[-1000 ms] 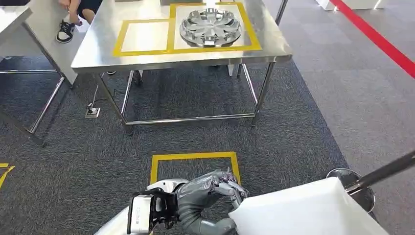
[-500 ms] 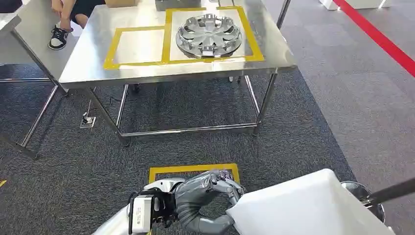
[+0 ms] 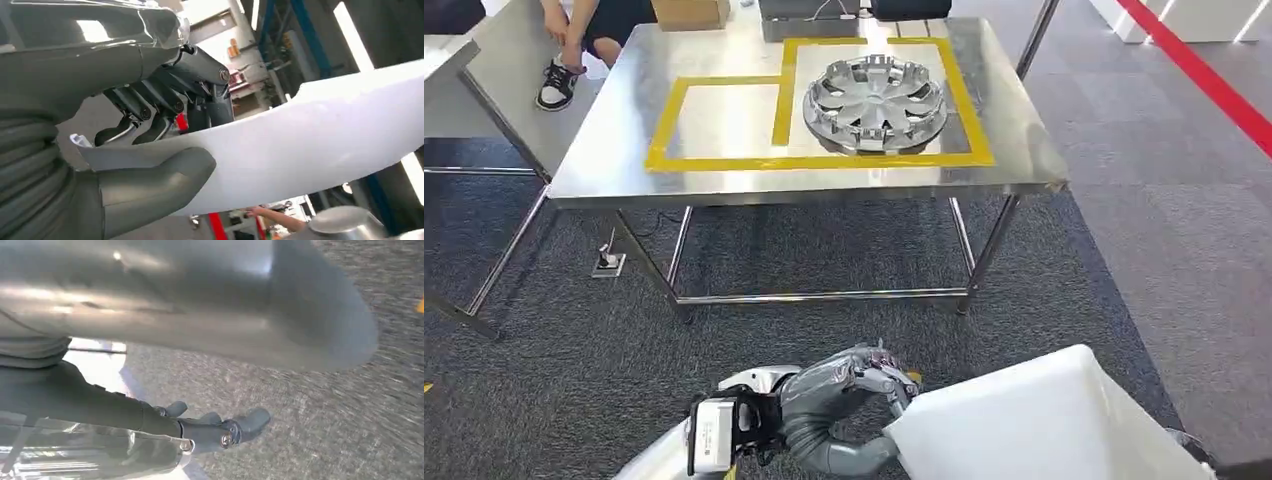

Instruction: Take the parts from the cabinet and place them on the table.

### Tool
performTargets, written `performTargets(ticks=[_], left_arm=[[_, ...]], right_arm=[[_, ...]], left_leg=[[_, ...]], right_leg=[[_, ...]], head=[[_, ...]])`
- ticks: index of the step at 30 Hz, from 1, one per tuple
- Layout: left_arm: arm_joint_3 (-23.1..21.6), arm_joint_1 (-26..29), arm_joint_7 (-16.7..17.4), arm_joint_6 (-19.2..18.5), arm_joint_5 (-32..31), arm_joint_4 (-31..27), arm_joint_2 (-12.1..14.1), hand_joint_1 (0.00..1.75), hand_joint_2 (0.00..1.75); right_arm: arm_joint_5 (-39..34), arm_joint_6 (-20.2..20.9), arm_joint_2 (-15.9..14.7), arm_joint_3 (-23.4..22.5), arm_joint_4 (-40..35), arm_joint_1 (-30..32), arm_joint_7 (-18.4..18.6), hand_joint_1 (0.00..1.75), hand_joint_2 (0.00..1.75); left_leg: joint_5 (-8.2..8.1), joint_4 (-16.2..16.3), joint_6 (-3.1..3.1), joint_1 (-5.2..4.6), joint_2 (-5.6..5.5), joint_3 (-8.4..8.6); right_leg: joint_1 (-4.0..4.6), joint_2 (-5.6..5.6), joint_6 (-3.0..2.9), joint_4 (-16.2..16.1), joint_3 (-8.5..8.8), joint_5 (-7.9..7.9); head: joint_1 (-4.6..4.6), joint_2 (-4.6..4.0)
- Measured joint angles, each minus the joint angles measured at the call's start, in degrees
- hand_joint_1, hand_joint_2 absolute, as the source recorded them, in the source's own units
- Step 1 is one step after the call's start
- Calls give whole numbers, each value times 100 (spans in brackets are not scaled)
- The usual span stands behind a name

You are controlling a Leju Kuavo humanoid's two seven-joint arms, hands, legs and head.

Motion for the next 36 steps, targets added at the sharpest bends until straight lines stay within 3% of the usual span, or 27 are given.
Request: performTargets(ticks=[1, 2, 4, 5, 6, 8, 9, 10, 11, 12, 13, 15, 17, 18, 20, 22, 23, 24, 25, 26, 27, 28, 29, 31, 32, 34, 36], left_arm=[[0, -19, -22, 0, 4, -15, -9, 175, 175], [2, -39, -35, 2, 4, -31, -20, 175, 175], [4, -37, -35, 4, 0, -31, -9, 175, 175], [7, -34, -35, 4, 4, -31, -2, 175, 175], [7, -28, -35, 4, 2, -26, 11, 175, 175], [7, -23, -35, 2, 2, -26, 28, 175, 175], [7, -23, -35, 2, 2, -26, 28, 175, 175], [7, -24, -35, 2, 2, -26, 28, 175, 175], [11, -26, -35, 2, 2, -26, 28, 175, 175], [20, -25, -35, 2, 2, -26, 28, 175, 175], [26, -17, -33, 2, 2, -15, 35, 175, 175], [31, -35, -13, 9, -13, -18, 26, 175, 175], [35, -48, -13, 20, -15, -26, 4, 175, 175], [35, -37, -6, 26, -33, -26, -2, 175, 175], [31, -46, -9, 26, -33, -26, -20, 175, 175], [22, -24, -7, 26, -44, -20, -17, 175, 175], [22, -19, -7, 26, -44, -15, -17, 175, 175], [22, -17, -7, 26, -44, -11, -17, 175, 175], [22, -17, -7, 26, -44, -9, -17, 175, 175], [22, -17, -7, 28, -44, -9, -17, 175, 175], [20, -15, -7, 28, -44, -9, -15, 175, 175], [26, -7, -7, 28, -44, -13, 13, 175, 175], [45, 23, -7, 20, -35, -54, 52, 175, 175], [123, 33, 20, -11, -20, -190, 131, 175, 175], [168, 30, 22, -22, -13, -260, 151, 175, 175], [249, 46, 59, -31, -26, -367, 206, 175, 175], [299, 82, 72, -31, -55, -393, 275, 175, 175]], right_arm=[[2, 0, -2, 0, 0, -24, -7, 0, 0], [7, 0, -18, 0, 0, -62, -11, 0, 0], [20, 0, -48, 0, -4, -68, -13, 0, 0], [20, 0, -52, 0, -4, -70, -15, 0, 0], [22, 0, -50, 0, -4, -68, -13, 0, 0], [31, 4, -50, 0, -2, -52, -13, 0, 0], [35, 7, -50, 0, -4, -53, -13, 0, 0], [35, 13, -50, 0, -4, -55, -11, 0, 0], [35, 18, -48, 0, -4, -58, -11, 0, 0], [35, 20, -44, 0, -4, -57, -9, 0, 0], [35, 20, -28, 0, 0, -81, -9, 0, 0], [46, 20, -28, 0, -2, -93, -11, 0, 0], [68, 17, -13, 2, -2, -96, -26, 0, 0], [77, 17, -15, 4, -2, -115, -35, 0, 0], [79, 17, -11, 4, -2, -134, -63, 0, 0], [79, 18, -18, 4, 0, -117, -63, 0, 0], [81, 17, -11, 4, 0, -98, -63, 0, 0], [81, 18, -7, 4, 2, -90, -63, 0, 0], [81, 18, -7, 4, 2, -90, -63, 0, 0], [81, 17, -7, 6, 2, -90, -63, 0, 0], [79, 17, -9, 4, 4, -81, -63, 0, 0], [76, 17, -7, 4, 4, -61, -63, 0, 0], [76, 11, -11, 4, 7, -71, -81, 0, 0], [94, 0, -9, 7, 7, -70, -114, 0, 0], [116, 0, -24, 9, 7, -91, -122, 0, 0], [173, 48, -42, 50, 4, -150, -122, 0, 0], [190, 109, -37, 87, 4, -211, -92, 0, 0]], left_leg=[[90, 104, -19, 0, 4, 23], [176, 317, -35, -8, 8, -86], [417, 1085, -110, 5, 110, -578], [327, 1435, -142, 28, 131, -878], [66, 1693, -181, 50, 138, -1175], [-421, 1765, -211, 66, 141, -1540], [-433, 1622, -204, 66, 144, -1612], [-297, 1336, -190, 65, 144, -1608], [70, 924, -158, 58, 144, -1559], [673, 466, -104, 45, 161, -1509], [1148, 370, -42, -8, 163, -1519], [1033, 307, -15, -19, 164, -1397], [998, 205, 66, 0, 137, -1229], [970, 122, 90, 31, 135, -1102], [868, 72, 152, 33, 135, -953], [724, 71, 176, 24, 113, -813], [647, 71, 175, 19, 93, -727], [566, 71, 172, 17, 82, -622], [480, 71, 163, 16, 71, -513], [392, 71, 149, 16, 70, -400], [290, 70, 124, 15, 71, -283], [201, 92, 95, -2, 65, -177], [133, 85, 45, -9, 44, -170], [97, 81, -26, 1, 46, -91], [180, 178, -44, -1, 49, -147], [360, 798, -117, -2, 102, -515], [172, 1535, -185, 41, 132, -1104]], right_leg=[[-5, 0, -47, -20, 40, -47], [-58, 13, -73, -35, 129, -76], [-66, 16, -141, -97, 296, -193], [-69, 16, -145, -112, 363, -255], [-75, 16, -146, -116, 437, -332], [-85, 20, -141, -116, 617, -492], [-90, 27, -138, -116, 714, -568], [-90, 34, -131, -119, 826, -649], [-88, 34, -117, -122, 943, -739], [-86, 33, -100, -132, 1005, -828], [-71, 37, -61, -123, 1107, -901], [-73, 54, 27, -255, 1178, -968], [-72, 47, 119, -173, 1288, -830], [-85, 33, 124, 80, 1166, -765], [-73, 34, 115, 873, 655, -705], [-70, 35, 149, 1390, 127, -1168], [-70, 35, 167, 1430, -48, -1398], [-69, 34, 173, 1303, -138, -1478], [-68, 34, 170, 1035, -142, -1394], [-68, 34, 162, 658, -90, -1140], [-68, 33, 130, 163, -12, -589], [-61, 25, 96, -17, -1, 25], [-35, 18, 61, -8, 39, -142], [-3, 29, -17, -28, 125, -140], [-12, 29, -55, -44, 169, -174], [-70, 33, -115, -133, 346, -238], [-83, 37, -133, -179, 475, -336]], head=[[18, 0], [4, 0], [-33, 0], [-20, 0], [-24, 0], [-24, 0], [-28, 0], [-26, 0], [-26, 0], [-24, 0], [-6, 0], [-28, 0], [-26, 0], [-9, 0], [18, 0], [22, 0], [18, 0], [20, 0], [20, 0], [20, 0], [22, 0], [26, 0], [18, 0], [18, 0], [13, 0], [0, 0], [-11, 0]])
